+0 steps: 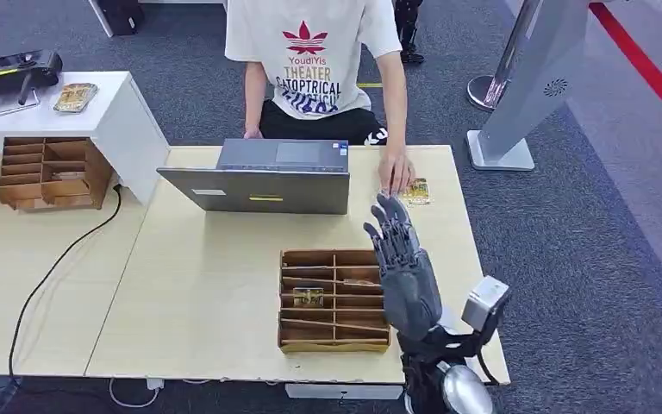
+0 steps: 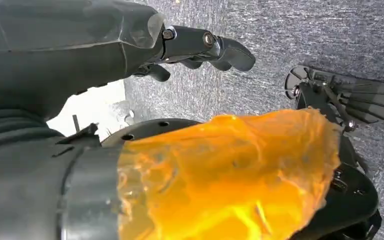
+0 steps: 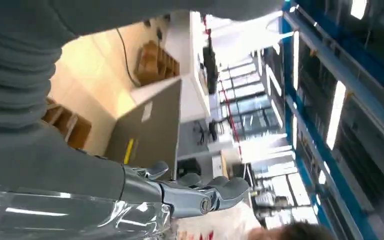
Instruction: Pass the card to the sensor for recognition and then transmit it.
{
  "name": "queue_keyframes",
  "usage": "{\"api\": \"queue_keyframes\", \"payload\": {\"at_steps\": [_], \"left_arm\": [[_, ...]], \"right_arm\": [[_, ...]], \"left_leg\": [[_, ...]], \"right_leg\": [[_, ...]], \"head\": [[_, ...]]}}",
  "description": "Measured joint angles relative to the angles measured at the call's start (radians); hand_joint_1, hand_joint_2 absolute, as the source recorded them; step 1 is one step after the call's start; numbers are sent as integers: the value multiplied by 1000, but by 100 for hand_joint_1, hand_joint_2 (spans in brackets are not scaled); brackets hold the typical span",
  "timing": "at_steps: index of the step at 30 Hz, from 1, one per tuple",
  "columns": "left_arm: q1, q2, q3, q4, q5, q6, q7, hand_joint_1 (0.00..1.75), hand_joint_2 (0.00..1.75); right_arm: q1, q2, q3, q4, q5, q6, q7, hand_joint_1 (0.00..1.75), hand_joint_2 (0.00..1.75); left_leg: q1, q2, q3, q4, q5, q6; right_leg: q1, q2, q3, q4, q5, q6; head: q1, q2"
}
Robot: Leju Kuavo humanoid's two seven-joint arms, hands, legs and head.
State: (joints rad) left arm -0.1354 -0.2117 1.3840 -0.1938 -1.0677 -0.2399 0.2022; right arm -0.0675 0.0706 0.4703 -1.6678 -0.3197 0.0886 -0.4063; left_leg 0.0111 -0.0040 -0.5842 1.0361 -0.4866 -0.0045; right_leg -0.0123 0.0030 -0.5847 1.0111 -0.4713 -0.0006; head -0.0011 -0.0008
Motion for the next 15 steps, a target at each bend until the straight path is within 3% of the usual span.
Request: {"api": "queue_keyframes", "payload": {"at_steps": [4,15], "left_arm": [[1,0,6,0,0,-1,-2,0,0],[5,1,20,0,0,-9,5,0,0]], "right_arm": [[31,-11,-9,-14,-45,90,-7,0,0],[137,-47,-36,6,-139,422,-9,0,0]], "left_leg": [[0,0,0,0,0,0],[0,0,0,0,0,0]], "right_leg": [[0,0,0,0,0,0],[0,0,0,0,-1,1]], "head": [[0,0],[0,0]]}}
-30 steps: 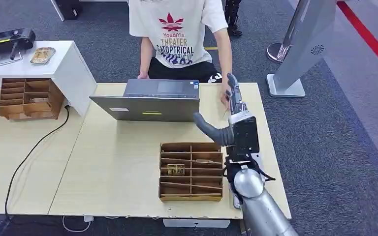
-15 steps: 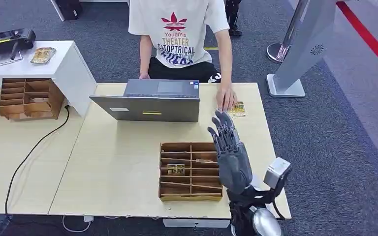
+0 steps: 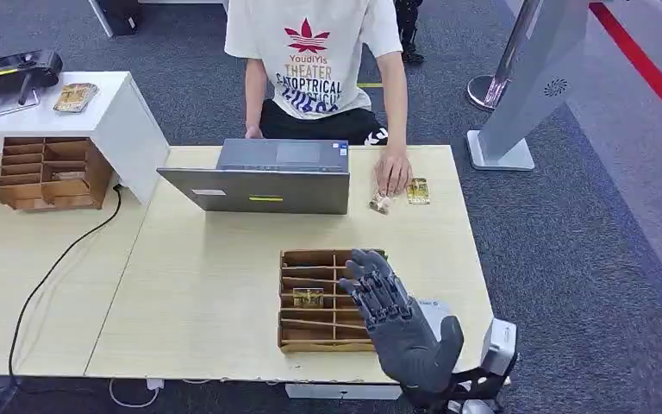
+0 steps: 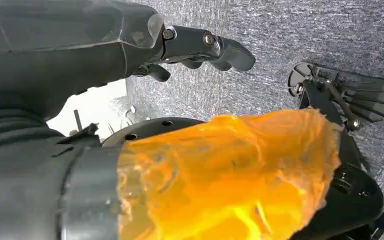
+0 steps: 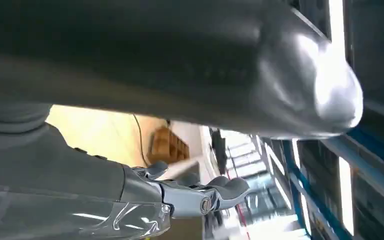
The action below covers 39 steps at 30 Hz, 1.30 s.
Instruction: Pass the card to the sensor for recognition and then transmit it.
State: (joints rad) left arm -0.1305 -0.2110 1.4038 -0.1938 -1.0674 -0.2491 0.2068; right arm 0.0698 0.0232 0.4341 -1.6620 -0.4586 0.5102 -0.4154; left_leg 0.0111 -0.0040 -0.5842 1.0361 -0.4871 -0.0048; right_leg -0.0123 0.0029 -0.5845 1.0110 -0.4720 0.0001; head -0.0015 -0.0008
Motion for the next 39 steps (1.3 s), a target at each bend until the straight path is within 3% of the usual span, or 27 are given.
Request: {"api": "queue_keyframes", "payload": {"at_steps": [6,18,29,39], "left_arm": [[0,1,2,0,-8,-2,5,0,0],[0,2,2,0,-11,-2,15,0,0],[0,2,2,0,-16,-9,18,0,0],[0,2,2,0,-16,-9,19,0,0]], "right_arm": [[15,-22,7,61,-7,109,-34,0,0],[18,-42,18,111,3,143,-39,0,0],[34,-75,40,120,53,169,-106,0,0],[40,-99,49,109,135,138,-143,0,0]], "left_leg": [[0,0,0,0,0,0],[0,0,0,0,0,0],[0,0,0,0,0,0],[0,0,0,0,0,0]], "right_leg": [[0,0,0,0,0,0],[0,0,0,0,0,0],[0,0,0,0,0,0],[0,0,0,0,0,0]], "head": [[0,0],[0,0],[0,0],[0,0]]}}
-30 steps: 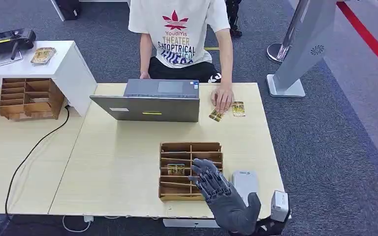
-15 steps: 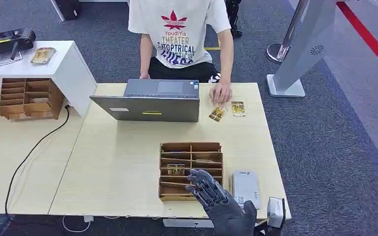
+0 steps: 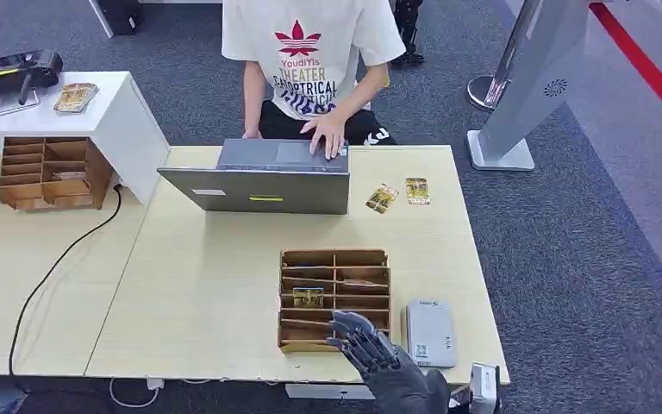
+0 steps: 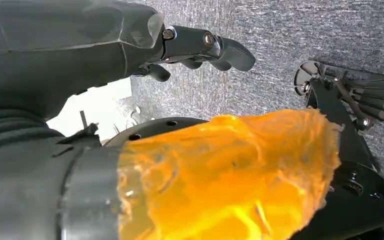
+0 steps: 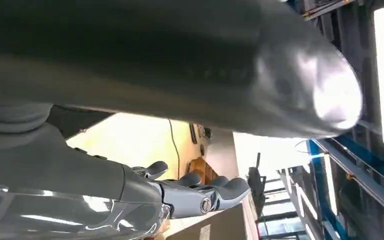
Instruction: Pass the card to the sensor for recognition and then transmit it.
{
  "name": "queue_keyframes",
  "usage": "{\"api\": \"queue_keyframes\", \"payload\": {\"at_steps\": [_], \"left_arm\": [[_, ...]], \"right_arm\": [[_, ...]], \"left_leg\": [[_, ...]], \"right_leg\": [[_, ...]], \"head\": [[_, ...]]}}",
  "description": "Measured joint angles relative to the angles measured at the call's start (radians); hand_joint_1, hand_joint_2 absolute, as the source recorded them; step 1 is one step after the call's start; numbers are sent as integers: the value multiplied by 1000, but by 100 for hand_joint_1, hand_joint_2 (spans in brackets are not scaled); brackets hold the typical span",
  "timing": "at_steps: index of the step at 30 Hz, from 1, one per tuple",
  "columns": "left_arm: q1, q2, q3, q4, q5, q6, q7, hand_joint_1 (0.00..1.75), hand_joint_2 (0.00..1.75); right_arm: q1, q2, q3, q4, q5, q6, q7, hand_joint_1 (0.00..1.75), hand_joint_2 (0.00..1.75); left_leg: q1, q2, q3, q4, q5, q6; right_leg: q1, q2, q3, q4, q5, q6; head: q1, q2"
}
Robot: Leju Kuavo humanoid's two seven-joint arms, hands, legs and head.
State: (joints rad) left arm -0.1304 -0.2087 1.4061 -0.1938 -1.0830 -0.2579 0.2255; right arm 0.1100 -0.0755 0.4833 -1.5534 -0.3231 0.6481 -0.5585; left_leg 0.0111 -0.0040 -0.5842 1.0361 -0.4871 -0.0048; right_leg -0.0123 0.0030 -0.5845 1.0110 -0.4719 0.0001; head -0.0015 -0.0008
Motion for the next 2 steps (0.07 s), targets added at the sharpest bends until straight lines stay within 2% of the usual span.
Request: {"api": "queue_keyframes", "payload": {"at_steps": [2], "left_arm": [[0,0,0,0,0,0,0,0,0]], "right_arm": [[1,-4,4,-2,10,-7,-2,0,0]], "left_leg": [[0,0,0,0,0,0]], "right_leg": [[0,0,0,0,0,0]], "head": [[0,0]]}}
